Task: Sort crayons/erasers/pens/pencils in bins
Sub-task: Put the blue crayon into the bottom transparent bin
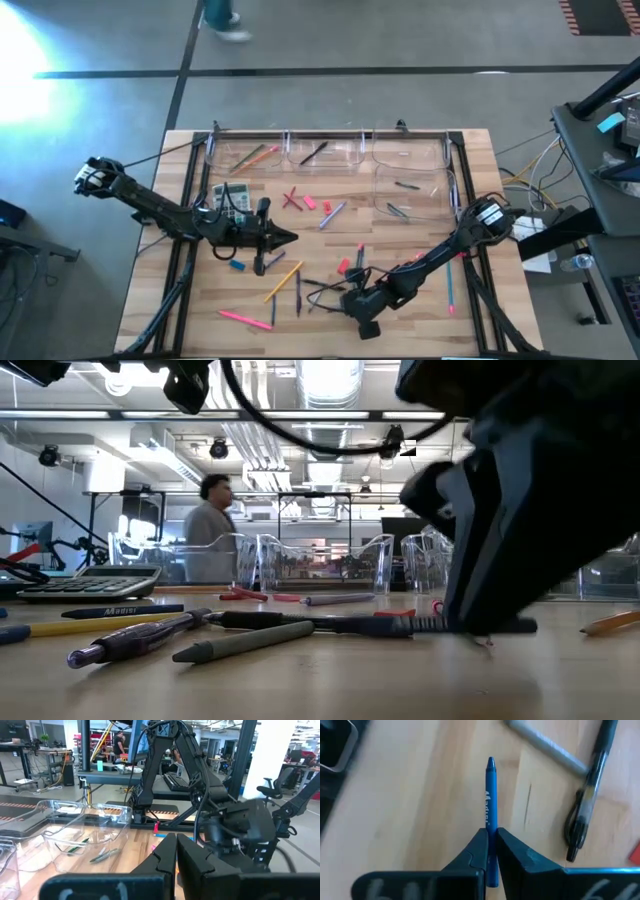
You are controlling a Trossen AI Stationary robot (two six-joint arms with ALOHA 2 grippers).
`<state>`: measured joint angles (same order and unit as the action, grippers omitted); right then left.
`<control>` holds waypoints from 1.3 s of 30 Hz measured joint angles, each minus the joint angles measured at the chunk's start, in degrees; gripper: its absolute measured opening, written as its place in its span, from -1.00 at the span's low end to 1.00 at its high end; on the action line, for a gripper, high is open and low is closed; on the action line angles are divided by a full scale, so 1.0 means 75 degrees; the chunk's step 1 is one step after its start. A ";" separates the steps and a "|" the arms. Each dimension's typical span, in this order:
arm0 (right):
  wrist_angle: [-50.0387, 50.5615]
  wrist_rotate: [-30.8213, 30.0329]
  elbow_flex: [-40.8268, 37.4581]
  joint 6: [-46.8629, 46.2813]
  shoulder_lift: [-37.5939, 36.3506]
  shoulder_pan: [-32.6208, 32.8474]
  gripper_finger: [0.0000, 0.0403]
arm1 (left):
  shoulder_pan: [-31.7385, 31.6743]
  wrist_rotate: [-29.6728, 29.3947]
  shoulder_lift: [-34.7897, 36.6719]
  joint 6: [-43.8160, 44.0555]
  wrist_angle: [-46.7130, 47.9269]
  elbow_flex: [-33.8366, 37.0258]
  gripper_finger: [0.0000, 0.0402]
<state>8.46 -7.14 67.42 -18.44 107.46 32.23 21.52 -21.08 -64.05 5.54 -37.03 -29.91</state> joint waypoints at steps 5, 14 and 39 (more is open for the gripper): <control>0.0013 -0.0027 0.0003 0.0113 -0.0205 0.0002 -0.90 | 0.0003 0.0000 0.0000 0.0003 0.0001 0.0000 -1.00; 0.0128 -0.0360 -0.0293 0.0465 -0.1533 0.0132 -0.91 | 0.0003 0.0000 0.0000 0.0003 0.0004 0.0000 -1.00; 0.5095 -0.6368 -0.4047 -0.4213 -0.8406 0.0240 -0.93 | -0.0003 -0.0032 0.0000 0.0003 -0.0001 0.0009 -1.00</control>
<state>46.67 -54.89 37.07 -50.03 44.41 34.03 21.50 -21.32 -64.05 5.56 -37.04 -29.85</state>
